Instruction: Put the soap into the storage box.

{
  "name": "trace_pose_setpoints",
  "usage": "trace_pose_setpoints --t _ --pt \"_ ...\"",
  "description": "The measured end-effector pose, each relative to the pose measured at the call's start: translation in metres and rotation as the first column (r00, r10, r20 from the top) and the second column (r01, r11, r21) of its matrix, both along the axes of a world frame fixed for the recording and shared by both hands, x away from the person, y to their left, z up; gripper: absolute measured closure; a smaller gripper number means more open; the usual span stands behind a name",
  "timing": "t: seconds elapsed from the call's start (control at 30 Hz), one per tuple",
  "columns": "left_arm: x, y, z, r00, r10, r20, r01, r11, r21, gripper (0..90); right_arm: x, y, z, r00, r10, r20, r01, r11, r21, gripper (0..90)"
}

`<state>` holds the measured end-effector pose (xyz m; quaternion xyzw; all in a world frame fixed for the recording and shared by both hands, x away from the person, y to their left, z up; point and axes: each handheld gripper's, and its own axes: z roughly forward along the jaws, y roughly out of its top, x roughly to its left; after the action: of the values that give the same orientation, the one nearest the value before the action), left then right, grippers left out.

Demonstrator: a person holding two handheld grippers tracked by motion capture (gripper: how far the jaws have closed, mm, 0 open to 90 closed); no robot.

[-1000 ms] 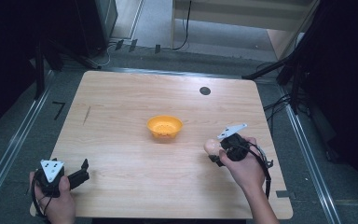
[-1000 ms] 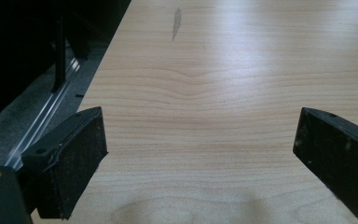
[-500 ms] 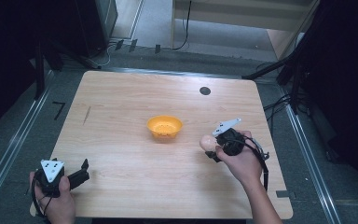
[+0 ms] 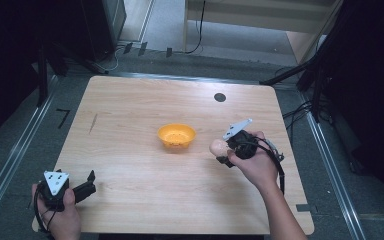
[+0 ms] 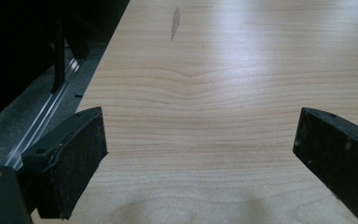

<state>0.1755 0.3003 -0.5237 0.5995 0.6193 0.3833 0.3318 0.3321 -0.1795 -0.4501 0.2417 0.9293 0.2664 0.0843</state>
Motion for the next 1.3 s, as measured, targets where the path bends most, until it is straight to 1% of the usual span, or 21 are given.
trace_pose_setpoints --t 0.07,0.17,0.2,0.3,0.37,0.43,0.47,0.53,0.63,0.7,0.73,0.83,0.97,1.03,1.1,1.13,1.23,1.3 --pt "0.0 0.0 0.0 1.0 0.0 -0.001 0.0 1.0 0.001 3.0 0.001 0.001 0.001 1.0 0.006 -0.002 -0.006 1.0 0.0 33.1" --pt "0.0 0.0 0.0 1.0 -0.001 -0.001 0.001 1.0 0.0 3.0 0.004 0.005 0.005 0.9995 0.033 0.0 -0.033 0.9994 0.006 33.1" --pt "0.0 0.0 0.0 1.0 0.0 -0.001 0.0 1.0 0.0 3.0 0.006 0.009 0.006 0.9988 0.05 -0.002 -0.05 0.9988 0.005 33.1" --pt "0.0 0.0 0.0 1.0 0.0 0.0 0.0 1.0 0.001 3.0 0.008 0.012 0.008 0.9976 0.068 0.008 -0.068 0.9977 0.0 33.1" --pt "0.0 0.0 0.0 1.0 -0.002 0.0 0.002 1.0 0.001 3.0 0.01 0.015 0.009 0.9973 0.073 0.007 -0.073 0.9973 0.004 33.1" --pt "0.0 0.0 0.0 1.0 -0.001 0.0 0.001 1.0 0.0 3.0 0.012 0.018 0.009 0.9965 0.083 0.012 -0.083 0.9965 -0.001 33.1" --pt "0.0 0.0 0.0 1.0 -0.002 0.0 0.002 1.0 -0.001 3.0 0.013 0.02 0.01 0.9965 0.083 0.007 -0.083 0.9965 -0.006 33.1" --pt "0.0 0.001 0.0 1.0 -0.002 -0.002 0.002 1.0 -0.006 3.0 0.015 0.023 0.01 0.9953 0.096 0.014 -0.096 0.9954 -0.008 33.1" --pt "0.0 0.001 0.0 1.0 -0.004 0.002 0.004 0.9999 -0.011 3.0 0.017 0.027 0.011 0.9945 0.105 0.008 -0.104 0.9945 -0.005 33.1" --pt "0.0 0.001 0.0 1.0 -0.005 0.003 0.005 0.9999 -0.014 3.0 0.019 0.028 0.012 0.994 0.109 0.002 -0.109 0.994 0.008 33.1" --pt "-0.001 0.001 0.0 1.0 -0.006 0.004 0.006 0.9999 -0.012 3.0 0.02 0.029 0.013 0.9946 0.104 0.0 -0.104 0.9945 0.009 33.1" --pt "0.0 0.0 0.0 1.0 -0.005 -0.004 0.005 1.0 -0.003 3.0 0.024 0.031 0.015 0.9937 0.112 0.002 -0.112 0.9935 0.019 33.1" --pt "0.0 0.0 0.0 1.0 0.0 -0.002 0.0 1.0 -0.001 3.0 0.028 0.034 0.017 0.9924 0.123 0.004 -0.123 0.9923 0.018 33.1" --pt "0.001 -0.001 0.0 1.0 0.001 -0.002 -0.001 1.0 0.003 3.0 0.031 0.036 0.019 0.9917 0.129 0.001 -0.129 0.9913 0.027 33.1" --pt "0.001 -0.001 0.0 1.0 0.003 -0.002 -0.003 0.9999 0.01 3.0 0.033 0.039 0.02 0.991 0.134 0.001 -0.134 0.9909 0.012 33.1" --pt "0.0 -0.002 0.0 1.0 0.002 -0.001 -0.002 1.0 0.01 3.0 0.035 0.042 0.022 0.9894 0.145 0.006 -0.145 0.9894 0.008 33.1" --pt "0.0 -0.002 0.0 1.0 0.001 -0.003 -0.001 0.9999 0.014 3.0 0.038 0.046 0.023 0.9876 0.156 0.011 -0.157 0.9876 0.012 33.1" --pt "0.0 -0.002 0.0 1.0 0.001 -0.002 -0.001 0.9999 0.016 3.0 0.04 0.052 0.024 0.9855 0.169 0.007 -0.169 0.9856 0.003 33.1"
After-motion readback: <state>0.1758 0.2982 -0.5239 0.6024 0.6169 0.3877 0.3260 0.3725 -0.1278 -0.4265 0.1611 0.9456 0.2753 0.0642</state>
